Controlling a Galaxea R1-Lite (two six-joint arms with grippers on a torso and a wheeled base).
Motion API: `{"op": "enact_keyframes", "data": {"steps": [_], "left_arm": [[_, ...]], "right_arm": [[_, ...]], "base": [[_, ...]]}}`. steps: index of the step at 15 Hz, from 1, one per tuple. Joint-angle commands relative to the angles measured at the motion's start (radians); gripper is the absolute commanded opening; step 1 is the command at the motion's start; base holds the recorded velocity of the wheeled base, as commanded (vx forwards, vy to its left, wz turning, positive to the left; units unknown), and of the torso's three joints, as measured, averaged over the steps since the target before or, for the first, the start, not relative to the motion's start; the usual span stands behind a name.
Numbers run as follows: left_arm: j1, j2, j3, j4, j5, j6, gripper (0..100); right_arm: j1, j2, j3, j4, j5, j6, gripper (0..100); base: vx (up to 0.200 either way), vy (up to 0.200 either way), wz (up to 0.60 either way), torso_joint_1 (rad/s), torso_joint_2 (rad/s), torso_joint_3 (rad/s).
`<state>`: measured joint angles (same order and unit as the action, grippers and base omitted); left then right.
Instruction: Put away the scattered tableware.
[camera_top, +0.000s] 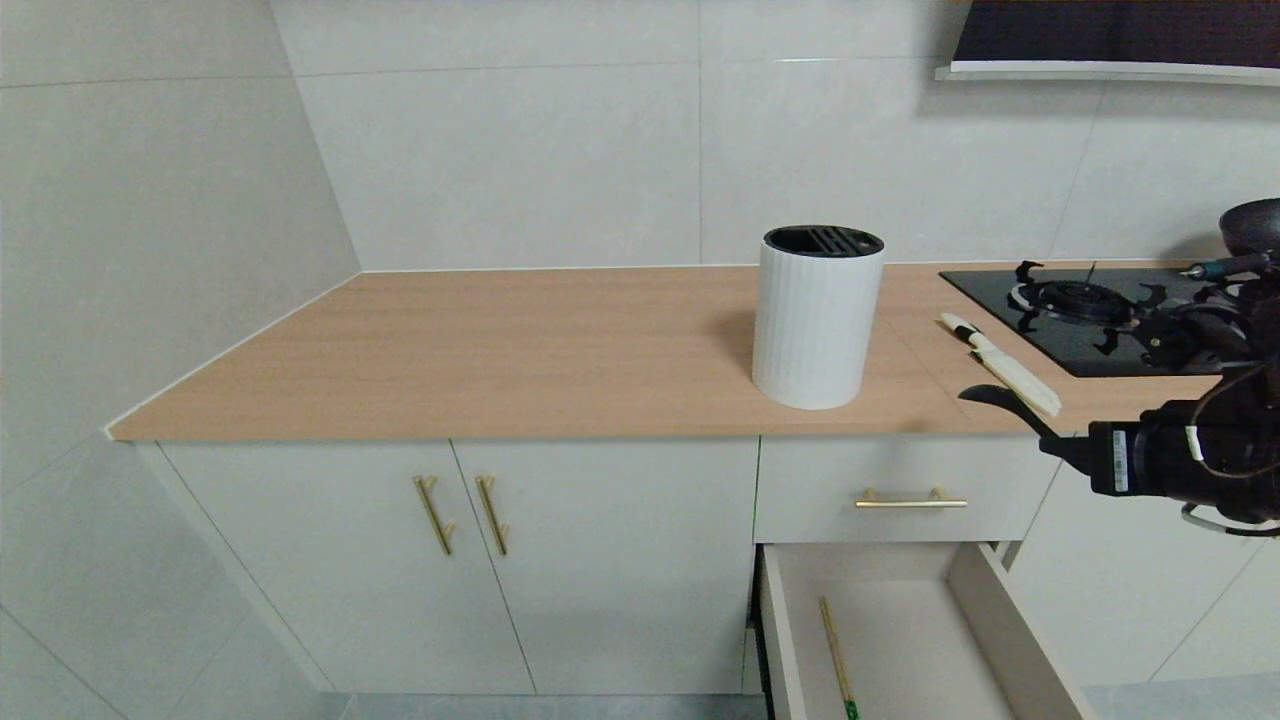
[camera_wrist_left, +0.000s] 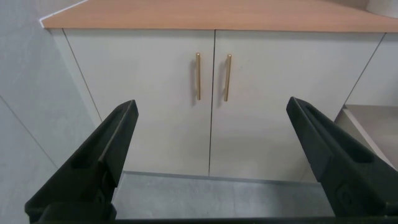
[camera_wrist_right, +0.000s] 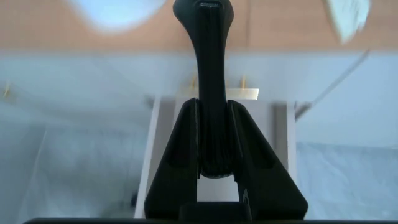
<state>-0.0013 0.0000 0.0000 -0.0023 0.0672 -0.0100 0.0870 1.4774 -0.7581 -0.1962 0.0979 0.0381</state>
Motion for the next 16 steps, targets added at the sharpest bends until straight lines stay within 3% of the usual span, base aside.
{"op": "enact_keyframes", "data": {"steps": [1, 7, 16], "left_arm": [[0.0, 0.0, 0.0, -0.001, 0.0, -0.001, 100], [0.0, 0.0, 0.0, -0.001, 0.0, -0.001, 100], [0.0, 0.0, 0.0, -0.001, 0.0, -0.001, 100]], "right_arm": [[0.008, -0.054, 0.063, 0.001, 0.008, -0.021, 0], [0.008, 0.034, 0.092, -0.002, 0.0, -0.055, 0], [0.017, 0.034, 0.123, -0.003, 0.003, -0.092, 0]], "base": [[0.0, 0.0, 0.0, 0.0, 0.0, 0.0], [0.0, 0.0, 0.0, -0.013, 0.03, 0.017], [0.0, 0.0, 0.0, -0.181, 0.45, 0.258]]}}
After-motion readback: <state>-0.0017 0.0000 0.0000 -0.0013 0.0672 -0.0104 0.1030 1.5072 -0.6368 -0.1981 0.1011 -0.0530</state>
